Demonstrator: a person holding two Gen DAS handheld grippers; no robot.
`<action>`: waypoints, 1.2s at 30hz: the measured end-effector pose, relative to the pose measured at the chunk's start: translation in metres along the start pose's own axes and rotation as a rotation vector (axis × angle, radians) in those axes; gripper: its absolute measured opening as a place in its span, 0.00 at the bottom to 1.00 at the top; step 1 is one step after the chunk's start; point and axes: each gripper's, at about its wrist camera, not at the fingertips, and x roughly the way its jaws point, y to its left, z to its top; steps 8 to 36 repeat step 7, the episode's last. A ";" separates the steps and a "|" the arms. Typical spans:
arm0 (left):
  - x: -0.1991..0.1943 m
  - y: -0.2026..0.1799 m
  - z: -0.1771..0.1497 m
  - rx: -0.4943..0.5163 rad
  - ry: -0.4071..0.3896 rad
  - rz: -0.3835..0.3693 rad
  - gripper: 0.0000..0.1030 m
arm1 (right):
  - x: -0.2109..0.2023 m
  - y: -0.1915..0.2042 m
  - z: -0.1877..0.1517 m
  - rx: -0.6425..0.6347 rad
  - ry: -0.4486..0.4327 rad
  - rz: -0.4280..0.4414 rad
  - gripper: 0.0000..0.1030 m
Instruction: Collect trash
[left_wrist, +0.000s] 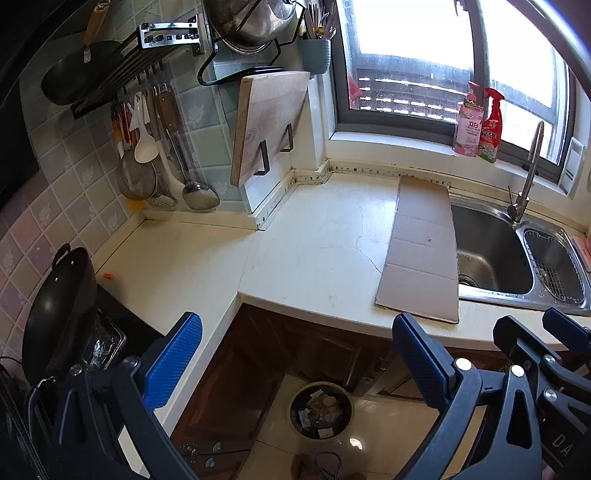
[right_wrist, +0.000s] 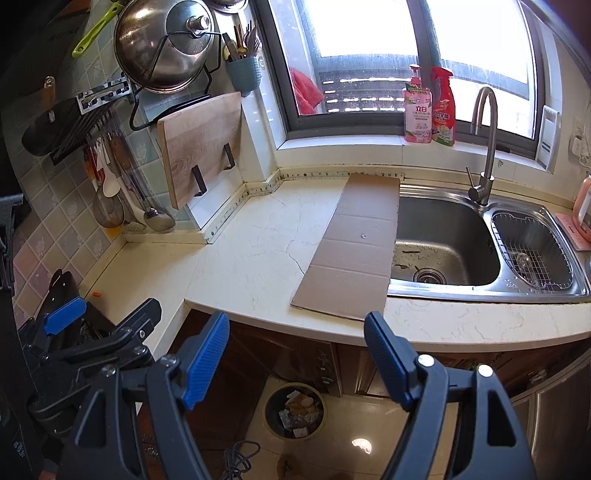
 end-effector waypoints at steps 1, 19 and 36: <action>0.000 0.000 -0.003 -0.003 0.006 0.005 0.99 | 0.001 -0.002 -0.002 0.000 0.007 0.007 0.74; -0.004 0.001 -0.016 -0.025 0.027 0.036 0.99 | 0.003 -0.003 -0.009 -0.022 0.029 0.046 0.74; -0.004 0.001 -0.016 -0.025 0.027 0.036 0.99 | 0.003 -0.003 -0.009 -0.022 0.029 0.046 0.74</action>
